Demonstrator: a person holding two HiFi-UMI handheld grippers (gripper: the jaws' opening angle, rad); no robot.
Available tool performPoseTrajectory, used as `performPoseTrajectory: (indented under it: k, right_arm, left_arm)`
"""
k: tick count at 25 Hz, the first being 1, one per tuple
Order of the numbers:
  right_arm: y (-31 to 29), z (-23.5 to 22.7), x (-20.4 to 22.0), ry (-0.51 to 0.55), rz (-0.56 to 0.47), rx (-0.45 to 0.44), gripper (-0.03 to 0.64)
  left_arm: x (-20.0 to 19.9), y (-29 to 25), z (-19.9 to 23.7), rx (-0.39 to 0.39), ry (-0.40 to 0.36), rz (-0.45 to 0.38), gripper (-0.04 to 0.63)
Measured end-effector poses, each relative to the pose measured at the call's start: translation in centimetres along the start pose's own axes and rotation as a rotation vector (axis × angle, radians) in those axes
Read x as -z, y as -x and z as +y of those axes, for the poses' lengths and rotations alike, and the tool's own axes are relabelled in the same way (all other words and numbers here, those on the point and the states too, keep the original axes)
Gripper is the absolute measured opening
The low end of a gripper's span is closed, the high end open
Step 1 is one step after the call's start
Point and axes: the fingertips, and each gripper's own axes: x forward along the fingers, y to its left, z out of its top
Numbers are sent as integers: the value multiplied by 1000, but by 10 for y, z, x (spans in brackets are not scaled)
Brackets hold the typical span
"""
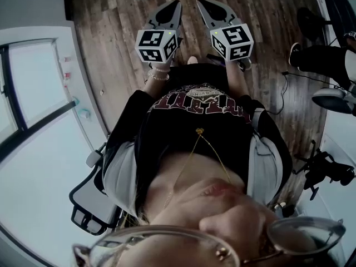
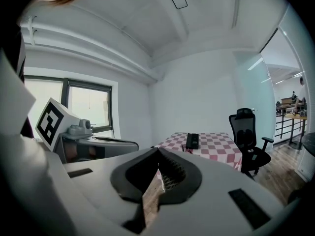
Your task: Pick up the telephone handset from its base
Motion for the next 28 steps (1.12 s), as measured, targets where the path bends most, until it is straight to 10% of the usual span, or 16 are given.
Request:
performPoseTrajectory:
  k: [28]
  right_arm:
    - [-83,-61,-18,1,23,43,18]
  left_arm:
    - [-25,-93,68,45,13,17,11]
